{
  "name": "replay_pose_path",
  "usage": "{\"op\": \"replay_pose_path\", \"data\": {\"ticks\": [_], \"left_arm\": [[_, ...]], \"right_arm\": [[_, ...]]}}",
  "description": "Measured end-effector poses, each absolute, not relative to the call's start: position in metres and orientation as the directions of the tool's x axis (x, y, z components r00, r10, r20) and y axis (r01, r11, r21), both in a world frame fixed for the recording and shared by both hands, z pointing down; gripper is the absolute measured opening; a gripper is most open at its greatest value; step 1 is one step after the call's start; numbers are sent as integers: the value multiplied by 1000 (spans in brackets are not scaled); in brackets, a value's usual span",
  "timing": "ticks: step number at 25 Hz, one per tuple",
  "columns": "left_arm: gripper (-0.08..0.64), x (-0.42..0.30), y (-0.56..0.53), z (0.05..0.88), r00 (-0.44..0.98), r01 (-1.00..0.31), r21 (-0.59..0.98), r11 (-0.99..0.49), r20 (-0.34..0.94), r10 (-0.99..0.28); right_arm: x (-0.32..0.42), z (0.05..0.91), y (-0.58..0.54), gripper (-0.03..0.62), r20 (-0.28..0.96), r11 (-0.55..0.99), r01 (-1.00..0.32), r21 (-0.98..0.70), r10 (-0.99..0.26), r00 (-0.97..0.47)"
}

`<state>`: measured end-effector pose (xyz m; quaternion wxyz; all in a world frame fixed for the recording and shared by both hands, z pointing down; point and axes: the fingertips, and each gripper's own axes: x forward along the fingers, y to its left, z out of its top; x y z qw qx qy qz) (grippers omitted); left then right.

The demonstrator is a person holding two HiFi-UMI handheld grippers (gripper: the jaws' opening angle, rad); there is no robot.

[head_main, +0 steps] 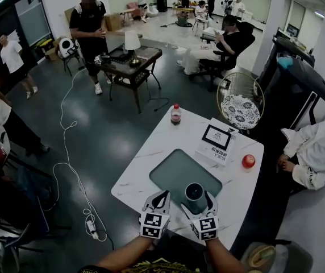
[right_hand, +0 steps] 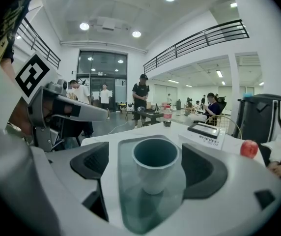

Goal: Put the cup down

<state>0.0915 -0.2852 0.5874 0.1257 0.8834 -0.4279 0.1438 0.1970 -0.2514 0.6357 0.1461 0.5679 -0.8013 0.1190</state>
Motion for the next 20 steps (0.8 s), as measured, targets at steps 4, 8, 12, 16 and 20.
{"op": "replay_pose_path", "data": {"ticks": [4, 8, 12, 16, 20], "left_arm": [[9, 83, -275, 576, 596, -791, 94, -604, 342, -727], [9, 65, -264, 577, 572, -808, 78, -585, 346, -744], [9, 48, -250, 561, 565, -816, 81, -572, 320, -761], [11, 26, -232, 556, 559, -822, 105, -559, 333, -760], [9, 5, -211, 545, 569, -817, 123, -563, 330, -753]], "right_arm": [[196, 622, -240, 450, 354, 294, -956, -9, -893, -278], [192, 607, -227, 449, 323, 261, -965, -5, -913, -249], [179, 588, -210, 383, 288, 251, -968, -14, -926, -245], [159, 568, -189, 233, 265, 248, -968, -40, -931, -250], [136, 557, -167, 58, 275, 234, -971, -59, -931, -241]]}}
